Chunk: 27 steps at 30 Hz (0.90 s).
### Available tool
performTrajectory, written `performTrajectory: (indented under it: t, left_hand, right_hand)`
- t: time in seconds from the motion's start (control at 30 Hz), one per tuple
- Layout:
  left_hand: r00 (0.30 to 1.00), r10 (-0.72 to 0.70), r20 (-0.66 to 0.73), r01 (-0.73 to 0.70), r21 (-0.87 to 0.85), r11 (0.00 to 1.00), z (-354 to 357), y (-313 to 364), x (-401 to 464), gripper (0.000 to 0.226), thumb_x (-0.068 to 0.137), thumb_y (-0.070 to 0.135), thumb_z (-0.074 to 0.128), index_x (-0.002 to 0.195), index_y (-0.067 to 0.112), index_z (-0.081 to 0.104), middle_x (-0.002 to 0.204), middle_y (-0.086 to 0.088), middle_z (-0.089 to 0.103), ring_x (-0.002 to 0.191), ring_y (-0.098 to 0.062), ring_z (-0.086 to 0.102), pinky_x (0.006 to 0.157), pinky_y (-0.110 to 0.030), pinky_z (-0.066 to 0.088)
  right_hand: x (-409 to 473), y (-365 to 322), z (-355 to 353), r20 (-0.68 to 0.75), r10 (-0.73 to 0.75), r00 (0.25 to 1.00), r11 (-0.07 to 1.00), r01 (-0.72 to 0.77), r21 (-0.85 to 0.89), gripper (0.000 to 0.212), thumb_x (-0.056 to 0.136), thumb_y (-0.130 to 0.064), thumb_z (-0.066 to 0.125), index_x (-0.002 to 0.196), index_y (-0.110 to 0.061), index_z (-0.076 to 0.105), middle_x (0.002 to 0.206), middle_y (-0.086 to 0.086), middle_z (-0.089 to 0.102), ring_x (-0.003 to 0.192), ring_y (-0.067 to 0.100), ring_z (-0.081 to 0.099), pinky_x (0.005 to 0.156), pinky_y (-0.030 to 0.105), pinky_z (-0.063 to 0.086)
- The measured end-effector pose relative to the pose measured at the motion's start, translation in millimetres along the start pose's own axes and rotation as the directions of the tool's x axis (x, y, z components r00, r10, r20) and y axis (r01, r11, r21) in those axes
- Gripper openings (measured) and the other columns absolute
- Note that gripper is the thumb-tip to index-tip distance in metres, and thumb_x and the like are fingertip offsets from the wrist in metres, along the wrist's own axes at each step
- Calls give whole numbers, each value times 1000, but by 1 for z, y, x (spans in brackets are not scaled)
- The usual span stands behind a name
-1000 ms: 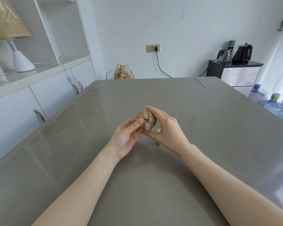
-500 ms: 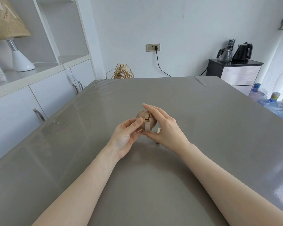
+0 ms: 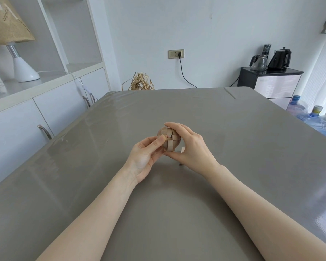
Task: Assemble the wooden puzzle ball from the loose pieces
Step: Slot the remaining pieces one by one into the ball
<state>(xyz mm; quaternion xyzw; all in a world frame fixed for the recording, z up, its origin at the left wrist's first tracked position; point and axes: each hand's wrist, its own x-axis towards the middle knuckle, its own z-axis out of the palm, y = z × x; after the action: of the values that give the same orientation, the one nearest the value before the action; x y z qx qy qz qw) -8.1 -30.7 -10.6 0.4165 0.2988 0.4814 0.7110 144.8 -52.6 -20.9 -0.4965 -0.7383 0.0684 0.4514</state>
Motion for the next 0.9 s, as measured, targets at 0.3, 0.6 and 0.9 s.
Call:
performTrajectory:
  t: [0.3,0.6,0.9]
  left_hand:
    - [997,61,-56,-62,-13,998,-4,-1,4,33,67,17,70,95,0,64,89,-13,73,87,-22,71,80,-23,56]
    - [998,51,-46,-50,9,999,-5,-5,6,31,67,15,71,94,1,63,91,-16,72,91,-26,70,84,-25,56]
    - [995,61,-77,-59,29,998,-2,-7,4,26,67,12,71,90,2,63,82,-8,74,82,-18,72,76,-21,56]
  right_hand:
    - [5,-4,-6,129,340,932,721,-346,600,48,78,-29,63,125,-18,58,102,9,73,96,20,69,98,39,49]
    - [6,1,-8,203,361,910,644,-401,652,35,81,-21,63,115,-12,66,100,10,74,98,25,69,99,38,50]
    - [5,-4,-9,161,377,912,701,-395,594,29,87,-5,58,112,-16,68,97,4,75,95,18,70,101,39,48]
